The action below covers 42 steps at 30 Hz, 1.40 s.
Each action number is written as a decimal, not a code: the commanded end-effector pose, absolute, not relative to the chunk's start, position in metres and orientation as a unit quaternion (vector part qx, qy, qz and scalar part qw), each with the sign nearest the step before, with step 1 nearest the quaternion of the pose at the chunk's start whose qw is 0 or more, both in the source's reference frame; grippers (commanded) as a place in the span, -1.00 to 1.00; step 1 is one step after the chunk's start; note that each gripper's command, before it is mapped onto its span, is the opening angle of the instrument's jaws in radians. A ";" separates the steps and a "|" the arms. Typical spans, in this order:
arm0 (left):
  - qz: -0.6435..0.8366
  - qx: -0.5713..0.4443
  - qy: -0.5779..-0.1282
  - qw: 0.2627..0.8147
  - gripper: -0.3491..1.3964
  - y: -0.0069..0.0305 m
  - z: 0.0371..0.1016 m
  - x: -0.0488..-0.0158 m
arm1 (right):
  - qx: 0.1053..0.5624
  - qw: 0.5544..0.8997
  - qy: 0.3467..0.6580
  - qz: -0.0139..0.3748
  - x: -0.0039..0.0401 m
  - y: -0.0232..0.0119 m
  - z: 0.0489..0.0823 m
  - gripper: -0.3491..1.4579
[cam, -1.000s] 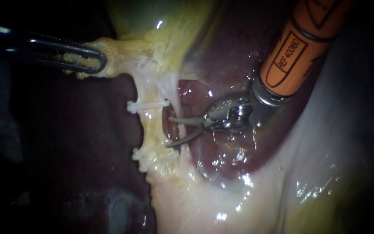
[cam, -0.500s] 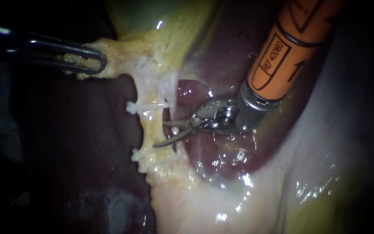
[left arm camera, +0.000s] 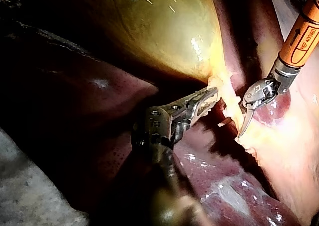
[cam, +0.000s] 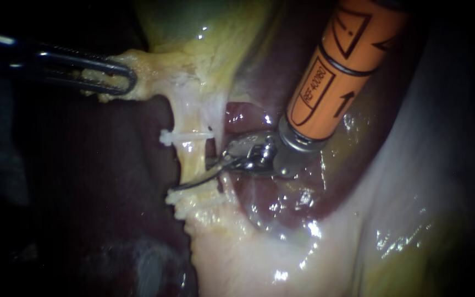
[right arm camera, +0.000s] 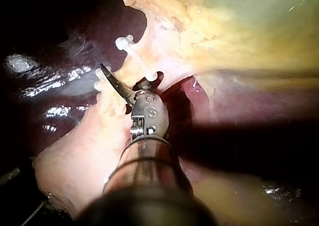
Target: Go to the cutting position left tube
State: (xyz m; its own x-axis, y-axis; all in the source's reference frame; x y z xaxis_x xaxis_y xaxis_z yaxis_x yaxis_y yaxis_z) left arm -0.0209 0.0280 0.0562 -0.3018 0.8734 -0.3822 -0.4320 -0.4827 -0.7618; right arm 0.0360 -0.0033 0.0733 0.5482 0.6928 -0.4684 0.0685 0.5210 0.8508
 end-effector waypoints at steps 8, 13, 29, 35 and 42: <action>0.759 -0.406 -0.272 0.430 -1.00 0.0280 0.0562 -0.0209 | 0.448 0.739 0.454 0.215 0.0370 -0.0033 0.0726 0.95; 0.759 -0.406 -0.272 0.430 -1.00 0.0280 0.0562 -0.0209 | 0.451 0.733 0.462 0.216 0.0372 -0.0035 0.0720 0.95; 0.760 -0.406 -0.272 0.430 -1.00 0.0280 0.0563 -0.0209 | 0.468 0.698 0.495 0.222 0.0390 -0.0035 0.0667 0.95; 0.760 -0.406 -0.272 0.429 -1.00 0.0280 0.0563 -0.0209 | 0.472 0.692 0.499 0.223 0.0395 -0.0037 0.0648 0.97; 0.760 -0.406 -0.272 0.429 -1.00 0.0280 0.0564 -0.0209 | 0.473 0.689 0.501 0.224 0.0397 -0.0036 0.0641 0.97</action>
